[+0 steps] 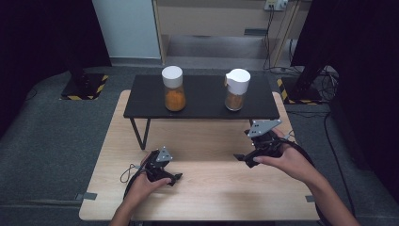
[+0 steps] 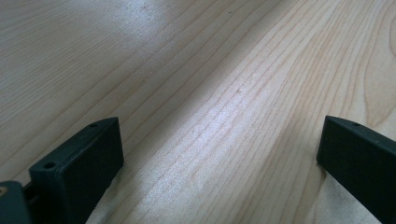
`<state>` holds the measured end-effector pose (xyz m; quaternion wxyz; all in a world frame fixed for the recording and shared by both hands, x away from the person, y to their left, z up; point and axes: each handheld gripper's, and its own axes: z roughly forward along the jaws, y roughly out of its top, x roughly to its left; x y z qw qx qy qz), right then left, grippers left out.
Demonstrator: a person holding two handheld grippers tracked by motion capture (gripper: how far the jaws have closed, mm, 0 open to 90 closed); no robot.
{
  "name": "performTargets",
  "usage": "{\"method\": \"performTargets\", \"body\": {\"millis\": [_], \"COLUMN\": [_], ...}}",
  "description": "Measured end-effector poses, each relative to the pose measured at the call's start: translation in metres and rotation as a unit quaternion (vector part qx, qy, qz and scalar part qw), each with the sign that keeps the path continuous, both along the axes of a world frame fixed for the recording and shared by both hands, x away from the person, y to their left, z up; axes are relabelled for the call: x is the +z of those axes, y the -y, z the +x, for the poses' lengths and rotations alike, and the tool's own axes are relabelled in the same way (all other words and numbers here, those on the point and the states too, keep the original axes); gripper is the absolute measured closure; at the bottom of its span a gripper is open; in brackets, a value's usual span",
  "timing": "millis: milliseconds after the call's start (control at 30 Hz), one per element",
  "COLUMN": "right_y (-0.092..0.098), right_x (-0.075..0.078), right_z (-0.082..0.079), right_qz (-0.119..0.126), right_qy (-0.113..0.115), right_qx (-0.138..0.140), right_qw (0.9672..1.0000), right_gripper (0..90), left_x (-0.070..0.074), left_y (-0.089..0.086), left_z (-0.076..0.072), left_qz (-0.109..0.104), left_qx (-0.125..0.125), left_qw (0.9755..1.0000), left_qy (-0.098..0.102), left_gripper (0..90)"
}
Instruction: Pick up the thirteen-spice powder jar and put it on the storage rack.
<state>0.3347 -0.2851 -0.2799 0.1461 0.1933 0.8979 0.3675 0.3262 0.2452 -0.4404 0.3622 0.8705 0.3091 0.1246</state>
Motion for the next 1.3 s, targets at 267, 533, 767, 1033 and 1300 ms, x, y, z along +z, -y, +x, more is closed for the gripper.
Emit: {"method": "performTargets", "body": {"millis": [267, 533, 767, 1033, 1300], "right_y": [-0.001, -0.002, -0.006, -0.006, -0.005], "right_x": [-0.018, -0.034, -0.050, -0.064, -0.083], "right_z": [-0.003, -0.007, -0.010, -0.011, -0.013], "right_qz": [-0.010, -0.008, -0.020, -0.025, -0.025], "right_qy": [-0.011, -0.013, -0.020, -0.030, -0.037], "right_qx": [-0.007, -0.013, -0.019, -0.026, -0.037], "right_qw": [0.9999, 0.9998, 0.9994, 0.9989, 0.9983], "right_gripper": [8.0, 7.9, 7.8, 7.8, 7.6], "left_x": [0.000, 0.000, 0.000, 0.000, 0.000], "left_y": [0.000, 0.000, 0.000, 0.000, 0.000], "left_z": [0.000, 0.000, 0.000, 0.000, 0.000], "left_qz": [0.000, 0.000, 0.000, 0.000, 0.000], "left_qx": [0.000, 0.000, 0.000, 0.000, 0.000], "left_qw": [1.0000, 1.0000, 1.0000, 1.0000, 1.0000], "left_qy": [0.000, 0.000, 0.000, 0.000, 0.000], "left_gripper": [0.0, 0.0, 0.0, 0.0, 0.0]}}
